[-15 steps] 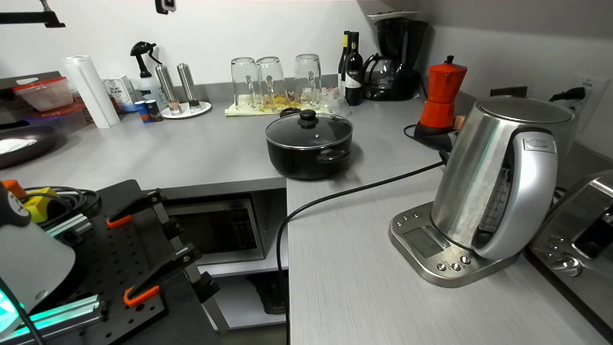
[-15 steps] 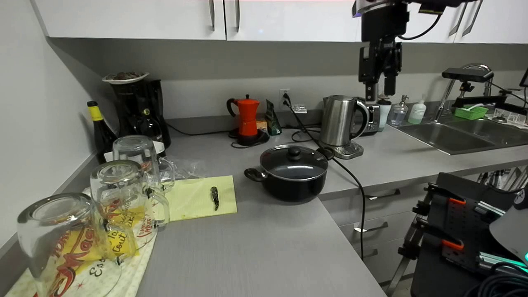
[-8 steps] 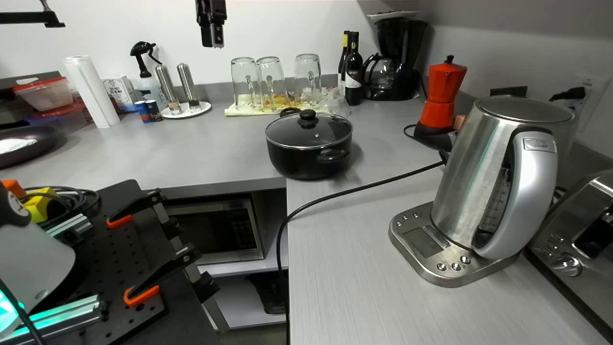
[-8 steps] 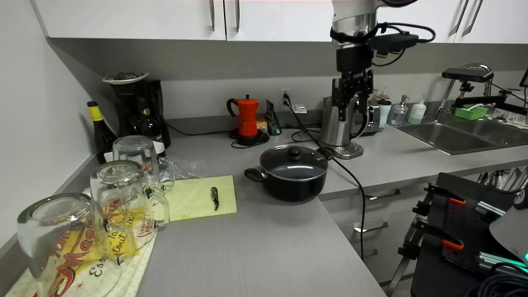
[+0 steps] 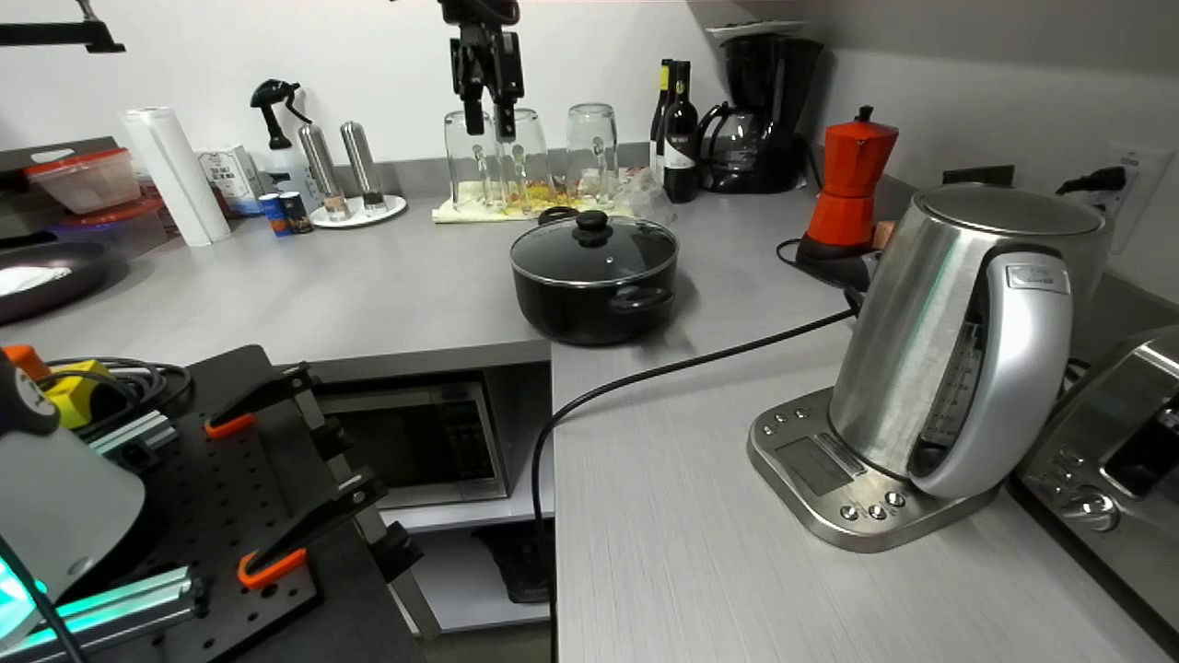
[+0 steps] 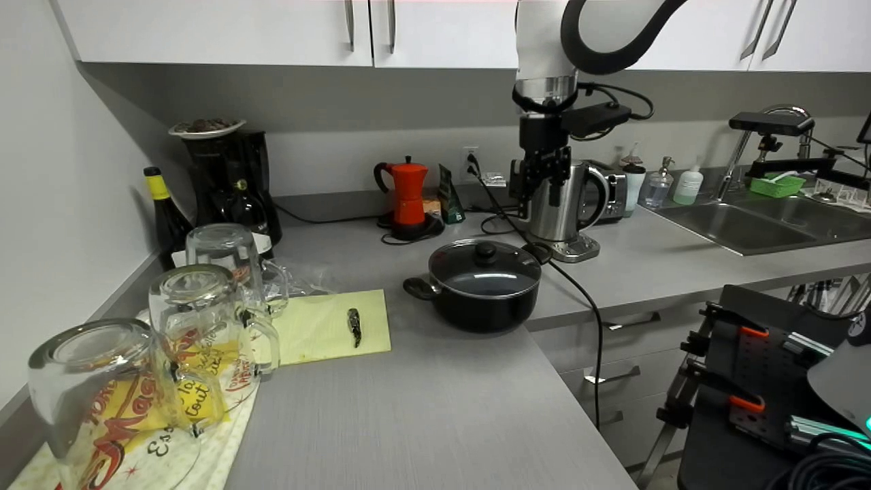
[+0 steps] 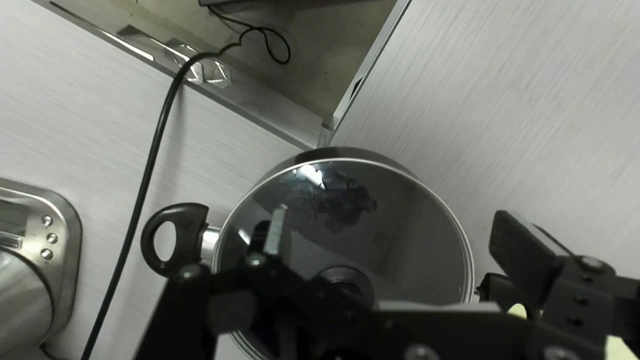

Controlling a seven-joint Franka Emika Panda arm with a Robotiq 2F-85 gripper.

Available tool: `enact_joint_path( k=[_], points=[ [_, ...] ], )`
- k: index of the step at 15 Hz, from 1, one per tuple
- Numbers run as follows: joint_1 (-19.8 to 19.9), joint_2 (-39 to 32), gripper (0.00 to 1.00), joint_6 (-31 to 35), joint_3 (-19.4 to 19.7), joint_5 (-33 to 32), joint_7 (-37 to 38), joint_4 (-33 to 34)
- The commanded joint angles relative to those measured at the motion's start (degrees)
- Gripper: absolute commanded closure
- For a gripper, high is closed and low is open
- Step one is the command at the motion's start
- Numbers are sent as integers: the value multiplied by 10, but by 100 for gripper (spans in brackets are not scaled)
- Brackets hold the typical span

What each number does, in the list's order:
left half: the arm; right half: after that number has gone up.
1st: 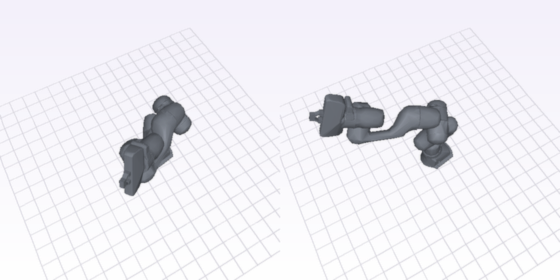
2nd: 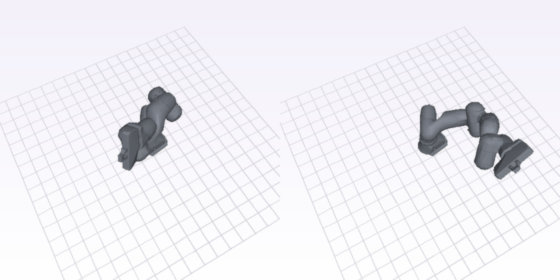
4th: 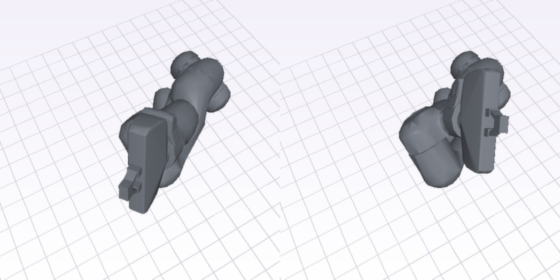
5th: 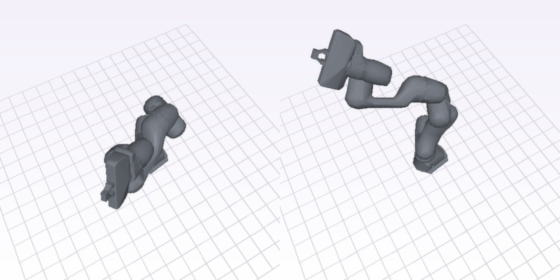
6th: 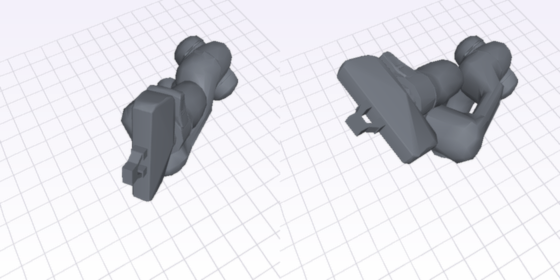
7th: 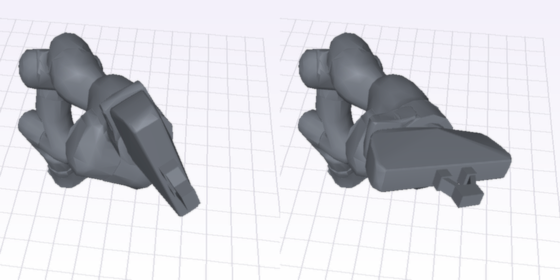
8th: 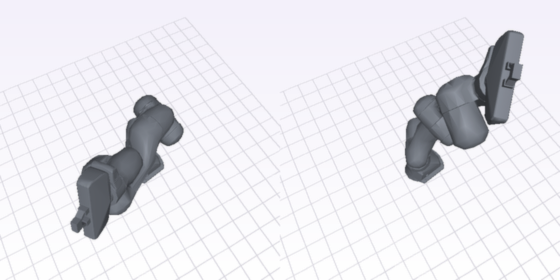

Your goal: Remove the lid from the pot and put it on the table

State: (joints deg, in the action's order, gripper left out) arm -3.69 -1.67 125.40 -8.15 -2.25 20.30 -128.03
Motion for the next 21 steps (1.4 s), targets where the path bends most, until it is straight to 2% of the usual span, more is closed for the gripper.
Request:
enact_joint_path(
  k=[1,7,14,21],
  points=[
    [-4,-63,0,34,19,-11,-34,45],
    [-5,-152,0,49,43,-4,-61,113],
    [-8,-243,0,43,50,5,-82,196],
    [-4,-298,0,39,56,10,-87,242]
  ],
)
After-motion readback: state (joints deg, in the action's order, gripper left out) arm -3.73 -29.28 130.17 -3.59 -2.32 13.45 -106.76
